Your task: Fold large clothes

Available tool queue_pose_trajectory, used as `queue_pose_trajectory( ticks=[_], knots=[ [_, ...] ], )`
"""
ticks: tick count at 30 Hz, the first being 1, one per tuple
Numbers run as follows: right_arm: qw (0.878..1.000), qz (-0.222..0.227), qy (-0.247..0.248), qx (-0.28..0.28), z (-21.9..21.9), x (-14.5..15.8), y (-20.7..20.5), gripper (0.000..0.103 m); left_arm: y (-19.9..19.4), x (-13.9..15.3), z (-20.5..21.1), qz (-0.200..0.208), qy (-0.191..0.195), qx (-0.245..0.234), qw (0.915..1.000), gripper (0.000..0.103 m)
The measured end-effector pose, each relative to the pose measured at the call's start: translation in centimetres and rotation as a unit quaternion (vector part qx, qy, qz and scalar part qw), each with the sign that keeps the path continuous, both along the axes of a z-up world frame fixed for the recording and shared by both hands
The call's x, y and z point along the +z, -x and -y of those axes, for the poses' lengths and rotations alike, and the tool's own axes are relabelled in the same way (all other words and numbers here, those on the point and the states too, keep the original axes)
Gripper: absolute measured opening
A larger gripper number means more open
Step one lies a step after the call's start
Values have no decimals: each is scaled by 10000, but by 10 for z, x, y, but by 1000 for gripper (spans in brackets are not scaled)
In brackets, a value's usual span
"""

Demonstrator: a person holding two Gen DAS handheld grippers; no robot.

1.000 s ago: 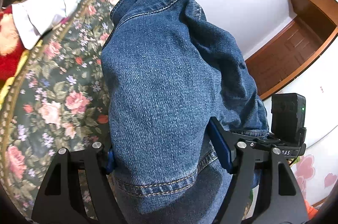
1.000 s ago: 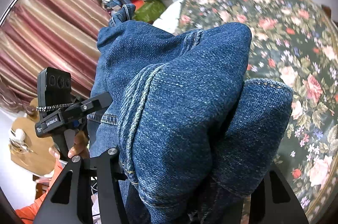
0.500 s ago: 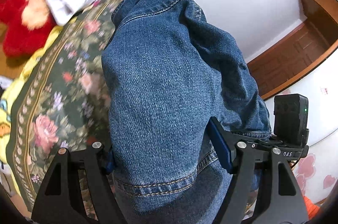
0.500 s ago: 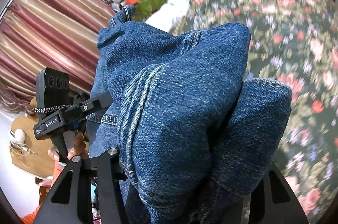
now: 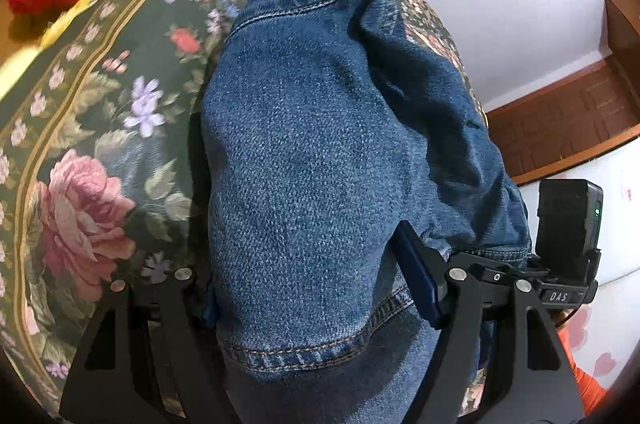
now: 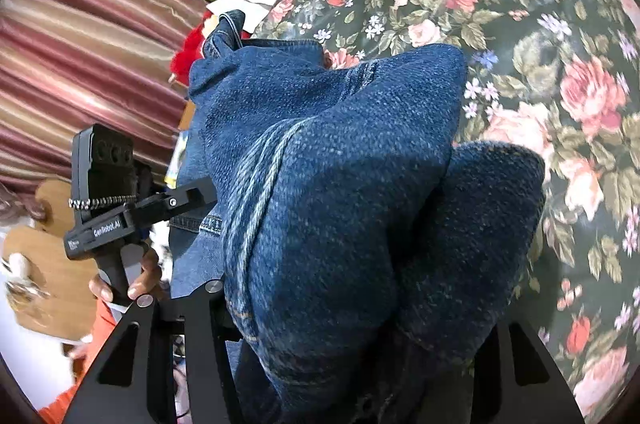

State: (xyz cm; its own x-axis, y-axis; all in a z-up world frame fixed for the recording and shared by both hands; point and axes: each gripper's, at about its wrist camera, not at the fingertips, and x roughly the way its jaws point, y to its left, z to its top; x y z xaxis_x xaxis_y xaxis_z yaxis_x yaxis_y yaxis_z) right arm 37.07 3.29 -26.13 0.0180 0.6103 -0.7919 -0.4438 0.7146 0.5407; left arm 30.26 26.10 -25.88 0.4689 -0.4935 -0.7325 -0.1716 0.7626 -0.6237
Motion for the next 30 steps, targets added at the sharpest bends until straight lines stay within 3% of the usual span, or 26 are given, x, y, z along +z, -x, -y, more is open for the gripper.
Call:
queue_pose_trajectory(
  ticks=[3, 8, 12, 16, 20, 23, 26, 28, 30],
  knots=[
    [9998, 108, 156, 95, -4, -1, 2, 55, 7, 1, -3, 88, -85, 50, 9999, 73],
    [9991, 126, 375, 162, 0, 7, 0, 58, 38, 42, 10, 449, -1219, 22, 9915, 73],
    [9984, 137, 475, 290, 10, 21, 9, 58, 58, 68, 18, 564, -1671, 37, 9843, 73],
    [9967, 243, 623, 460, 17, 34, 25, 58, 83, 96, 47, 909, -2289, -178, 9690, 73],
    [9925, 542, 838, 711, 22, 45, 45, 58, 94, 92, 71, 1027, -2794, -404, 9538, 73],
    [9906, 708, 996, 615, 34, 53, 50, 66, 87, 73, 85, 830, -2894, -569, 9519, 73],
    [9908, 813, 1020, 370, 54, 65, 51, 67, 86, 53, 91, 687, -2925, -547, 9522, 75],
    [9866, 1151, 1137, 216, 63, 79, 57, 68, 89, 47, 87, 662, -2850, -382, 9555, 78],
    [9812, 1497, 1205, 177, 65, 92, 64, 75, 93, 44, 84, 607, -2663, -234, 9617, 79]
  ],
)
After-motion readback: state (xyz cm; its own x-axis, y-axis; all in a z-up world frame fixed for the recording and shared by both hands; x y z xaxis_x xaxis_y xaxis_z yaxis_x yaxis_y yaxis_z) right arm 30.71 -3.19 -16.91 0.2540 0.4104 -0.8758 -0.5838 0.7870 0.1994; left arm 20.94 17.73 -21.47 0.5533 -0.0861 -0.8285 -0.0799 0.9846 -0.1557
